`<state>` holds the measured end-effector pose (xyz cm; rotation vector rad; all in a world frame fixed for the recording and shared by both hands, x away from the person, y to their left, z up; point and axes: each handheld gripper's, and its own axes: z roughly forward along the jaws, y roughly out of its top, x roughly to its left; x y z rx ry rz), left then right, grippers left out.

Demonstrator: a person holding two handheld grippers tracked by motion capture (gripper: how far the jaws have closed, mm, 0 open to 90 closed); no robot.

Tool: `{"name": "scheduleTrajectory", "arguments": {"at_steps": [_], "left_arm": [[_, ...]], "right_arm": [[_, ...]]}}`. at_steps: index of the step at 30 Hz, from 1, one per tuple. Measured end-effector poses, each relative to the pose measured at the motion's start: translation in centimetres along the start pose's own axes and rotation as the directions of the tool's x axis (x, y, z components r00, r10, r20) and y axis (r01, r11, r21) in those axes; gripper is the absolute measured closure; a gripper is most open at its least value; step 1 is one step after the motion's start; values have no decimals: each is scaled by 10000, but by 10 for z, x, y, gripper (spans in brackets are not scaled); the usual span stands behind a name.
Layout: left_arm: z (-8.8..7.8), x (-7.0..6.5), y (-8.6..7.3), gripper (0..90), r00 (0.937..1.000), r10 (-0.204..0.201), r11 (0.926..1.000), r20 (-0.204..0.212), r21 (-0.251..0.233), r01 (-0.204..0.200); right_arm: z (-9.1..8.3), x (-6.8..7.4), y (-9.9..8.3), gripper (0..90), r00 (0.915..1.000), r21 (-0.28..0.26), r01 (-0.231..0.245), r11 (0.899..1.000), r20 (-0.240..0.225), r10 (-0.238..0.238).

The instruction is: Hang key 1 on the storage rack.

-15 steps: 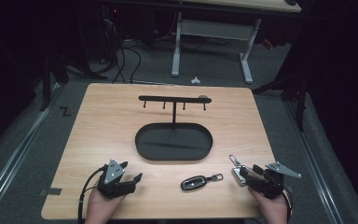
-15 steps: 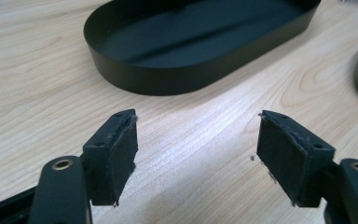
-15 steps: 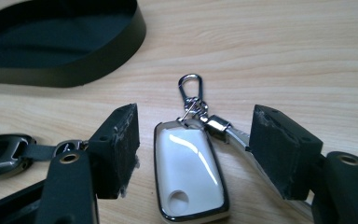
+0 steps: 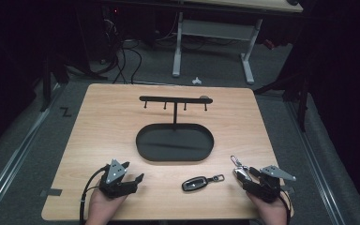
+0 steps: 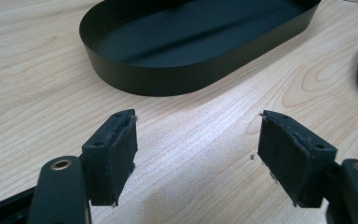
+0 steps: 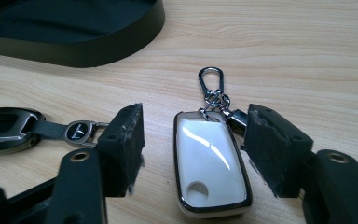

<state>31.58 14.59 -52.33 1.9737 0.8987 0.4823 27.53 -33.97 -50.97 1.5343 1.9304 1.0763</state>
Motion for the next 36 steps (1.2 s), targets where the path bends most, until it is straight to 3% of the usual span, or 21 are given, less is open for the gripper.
{"name": "scheduleTrajectory", "arguments": {"at_steps": [8, 9, 12, 13, 18, 25, 36], "left_arm": [[2, 0, -1, 264, 10000, 10, 10000, -16, 41, -9], [2, -1, -2, 265, 10000, 43, 10000, 26, 66, -43], [3, -2, -2, 264, 10000, 63, 9999, 55, 105, -64], [4, -2, -3, 262, 9999, 117, 9997, 66, 225, -118], [3, -4, -3, 262, 9998, 190, 9995, 68, 248, -191], [-2, -2, -6, 264, 9999, 138, 9997, -96, 216, -136], [-28, 8, -20, 266, 9974, -205, 9998, -685, 35, 208]], "right_arm": [[0, 3, 0, 547, 9990, 47, 355, 9994, -263, -354], [1, 7, 0, 614, 9981, 253, 401, 9989, -488, -389], [2, 10, 0, 647, 9962, 387, 546, 9978, -702, -517], [4, 18, 0, 693, 9928, 585, 661, 9961, -1034, -598], [9, 36, 1, 900, 9807, 881, 1374, 9866, -1518, -1231], [21, 53, 1, 900, 9663, 1493, 2116, 9659, -1802, -1838], [50, 62, 15, 900, 9616, 1713, 2416, 9551, -1746, -2119]]}}
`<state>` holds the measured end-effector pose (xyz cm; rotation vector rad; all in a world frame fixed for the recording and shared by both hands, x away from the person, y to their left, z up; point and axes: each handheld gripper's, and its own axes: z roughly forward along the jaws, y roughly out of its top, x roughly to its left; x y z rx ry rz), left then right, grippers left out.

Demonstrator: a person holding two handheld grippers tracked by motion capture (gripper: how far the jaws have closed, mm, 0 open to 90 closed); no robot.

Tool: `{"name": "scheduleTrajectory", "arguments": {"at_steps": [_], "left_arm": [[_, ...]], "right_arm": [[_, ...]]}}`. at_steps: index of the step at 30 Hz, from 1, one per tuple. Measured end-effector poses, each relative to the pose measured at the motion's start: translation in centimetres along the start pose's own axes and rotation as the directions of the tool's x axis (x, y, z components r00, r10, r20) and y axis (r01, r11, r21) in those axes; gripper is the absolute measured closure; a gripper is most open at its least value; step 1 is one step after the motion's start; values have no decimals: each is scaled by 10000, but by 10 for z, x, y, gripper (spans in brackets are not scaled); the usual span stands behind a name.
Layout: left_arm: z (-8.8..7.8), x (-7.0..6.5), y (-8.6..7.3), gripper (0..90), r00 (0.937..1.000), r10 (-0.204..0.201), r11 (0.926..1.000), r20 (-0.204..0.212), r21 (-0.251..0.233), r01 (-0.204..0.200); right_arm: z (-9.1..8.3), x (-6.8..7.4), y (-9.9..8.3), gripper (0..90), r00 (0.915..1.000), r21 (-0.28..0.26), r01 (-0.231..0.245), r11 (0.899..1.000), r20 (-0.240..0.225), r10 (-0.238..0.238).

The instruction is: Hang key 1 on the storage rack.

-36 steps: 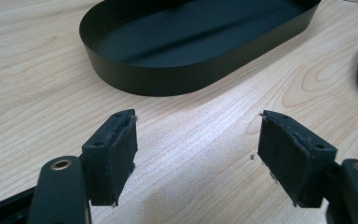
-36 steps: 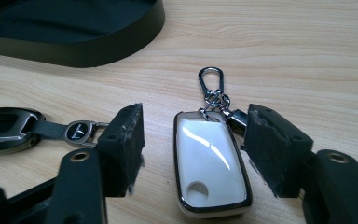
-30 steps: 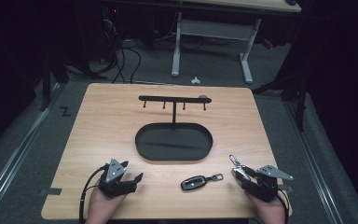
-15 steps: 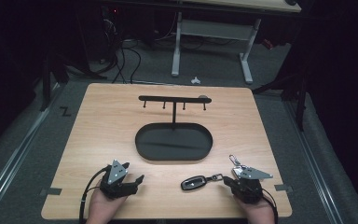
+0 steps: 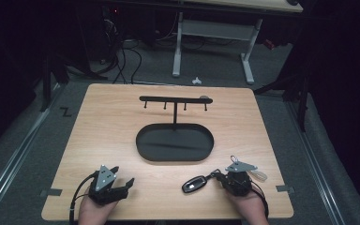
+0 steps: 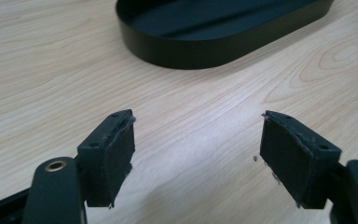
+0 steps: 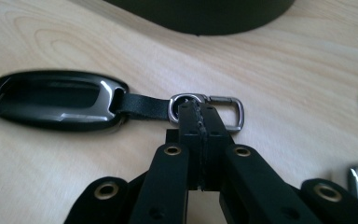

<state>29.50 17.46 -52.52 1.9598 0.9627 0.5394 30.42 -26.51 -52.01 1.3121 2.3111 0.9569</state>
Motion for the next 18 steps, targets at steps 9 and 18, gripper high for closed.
{"name": "scheduleTrajectory", "arguments": {"at_steps": [9, 18], "left_arm": [[-17, 8, -10, 266, 9989, -342, 9994, -307, -107, 339], [-12, 6, -6, 265, 9995, -287, 9996, -141, -61, 286]], "right_arm": [[14, 7, 20, 900, 9992, -235, 221, 9995, -325, -229], [-2, 45, 23, 900, 9865, -1005, 532, 9935, -1487, -679]]}}
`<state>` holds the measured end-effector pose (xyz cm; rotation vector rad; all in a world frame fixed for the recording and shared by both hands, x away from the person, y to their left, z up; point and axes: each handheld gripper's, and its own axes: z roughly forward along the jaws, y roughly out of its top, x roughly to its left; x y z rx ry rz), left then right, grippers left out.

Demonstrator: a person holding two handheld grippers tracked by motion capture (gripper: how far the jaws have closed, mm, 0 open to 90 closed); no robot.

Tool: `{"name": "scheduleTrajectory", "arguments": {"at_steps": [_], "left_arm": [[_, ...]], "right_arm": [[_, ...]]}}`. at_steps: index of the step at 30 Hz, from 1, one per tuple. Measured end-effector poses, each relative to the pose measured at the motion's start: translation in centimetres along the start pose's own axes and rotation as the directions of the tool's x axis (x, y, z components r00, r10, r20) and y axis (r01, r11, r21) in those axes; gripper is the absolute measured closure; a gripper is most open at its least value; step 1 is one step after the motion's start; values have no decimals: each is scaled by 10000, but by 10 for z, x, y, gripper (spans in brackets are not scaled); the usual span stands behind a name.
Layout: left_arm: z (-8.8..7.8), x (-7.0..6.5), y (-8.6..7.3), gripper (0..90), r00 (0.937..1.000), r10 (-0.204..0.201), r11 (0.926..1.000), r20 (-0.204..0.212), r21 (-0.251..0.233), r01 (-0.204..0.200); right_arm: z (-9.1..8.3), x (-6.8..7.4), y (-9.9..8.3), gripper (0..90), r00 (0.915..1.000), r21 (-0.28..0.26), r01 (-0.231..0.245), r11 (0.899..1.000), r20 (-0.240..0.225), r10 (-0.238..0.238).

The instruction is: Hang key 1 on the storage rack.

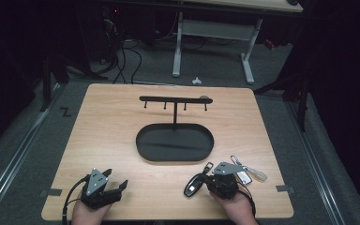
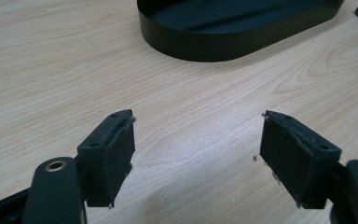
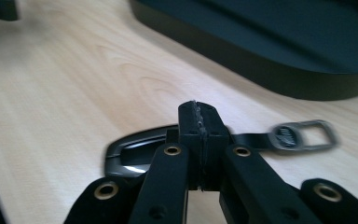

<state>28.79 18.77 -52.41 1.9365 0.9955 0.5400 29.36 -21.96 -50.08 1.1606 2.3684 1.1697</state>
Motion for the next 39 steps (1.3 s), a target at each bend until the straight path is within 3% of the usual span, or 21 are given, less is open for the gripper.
{"name": "scheduleTrajectory", "arguments": {"at_steps": [13, 18, 32, 39], "left_arm": [[7, -4, 5, 264, 9997, 185, 9998, 187, -23, -185], [10, -6, 7, 264, 9992, 263, 9996, 309, -70, -260], [32, -18, 24, 264, 9947, 627, 9977, 809, -296, -604], [45, -25, 32, 262, 9922, 818, 9963, 938, -327, -790]], "right_arm": [[13, 24, -6, 900, 9963, 533, 506, 9973, -714, -467], [15, 26, -9, 900, 9955, 734, 698, 9949, -696, -647], [-9, 10, -27, 900, 9999, 768, 124, 9970, -68, -119], [-28, -5, -38, 900, 9968, 605, -341, 9976, 747, 296]]}}
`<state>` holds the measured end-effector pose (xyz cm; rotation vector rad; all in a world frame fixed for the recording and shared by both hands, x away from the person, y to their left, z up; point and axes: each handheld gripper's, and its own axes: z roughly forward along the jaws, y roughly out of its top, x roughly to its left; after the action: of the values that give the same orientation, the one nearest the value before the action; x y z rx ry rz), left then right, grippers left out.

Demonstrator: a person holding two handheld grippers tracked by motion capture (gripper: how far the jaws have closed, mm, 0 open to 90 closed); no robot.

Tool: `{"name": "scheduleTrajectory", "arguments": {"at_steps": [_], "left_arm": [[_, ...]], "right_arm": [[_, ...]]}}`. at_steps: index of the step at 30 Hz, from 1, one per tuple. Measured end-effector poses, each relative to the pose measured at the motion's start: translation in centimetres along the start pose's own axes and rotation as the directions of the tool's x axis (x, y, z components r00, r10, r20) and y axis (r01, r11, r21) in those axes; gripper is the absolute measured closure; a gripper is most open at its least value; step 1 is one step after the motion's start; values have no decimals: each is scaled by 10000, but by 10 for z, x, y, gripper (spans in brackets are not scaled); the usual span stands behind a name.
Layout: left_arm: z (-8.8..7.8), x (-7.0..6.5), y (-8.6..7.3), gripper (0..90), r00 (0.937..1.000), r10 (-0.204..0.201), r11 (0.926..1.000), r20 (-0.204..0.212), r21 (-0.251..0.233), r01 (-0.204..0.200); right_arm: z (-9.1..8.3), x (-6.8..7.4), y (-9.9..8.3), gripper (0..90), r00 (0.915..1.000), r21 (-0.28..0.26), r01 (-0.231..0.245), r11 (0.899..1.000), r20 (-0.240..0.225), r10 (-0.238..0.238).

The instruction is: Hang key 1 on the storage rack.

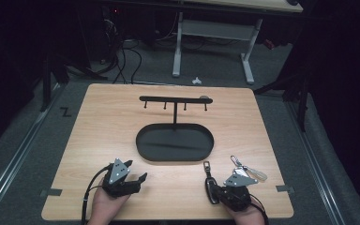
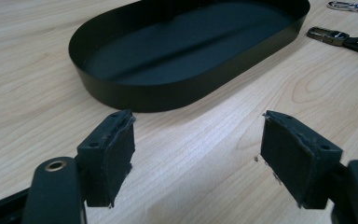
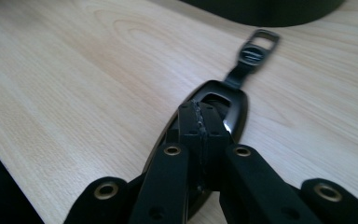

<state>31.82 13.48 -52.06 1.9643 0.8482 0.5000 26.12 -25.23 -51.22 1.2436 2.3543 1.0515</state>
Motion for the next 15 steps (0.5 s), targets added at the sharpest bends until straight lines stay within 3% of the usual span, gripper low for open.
{"name": "scheduleTrajectory", "arguments": {"at_steps": [5, 13, 15], "left_arm": [[6, -1, 4, 261, 10000, -22, 10000, -73, 5, 22], [13, -1, 7, 261, 10000, -53, 10000, 9, -8, 53], [13, -1, 8, 261, 10000, -61, 10000, -5, -20, 61]], "right_arm": [[-13, -2, -5, 900, 9998, -280, -199, 9994, 57, 200], [-10, 5, -11, 900, 9996, 96, 29, 9999, -268, -26], [-10, 4, -11, 900, 9998, 139, 76, 9999, -158, -74]]}}
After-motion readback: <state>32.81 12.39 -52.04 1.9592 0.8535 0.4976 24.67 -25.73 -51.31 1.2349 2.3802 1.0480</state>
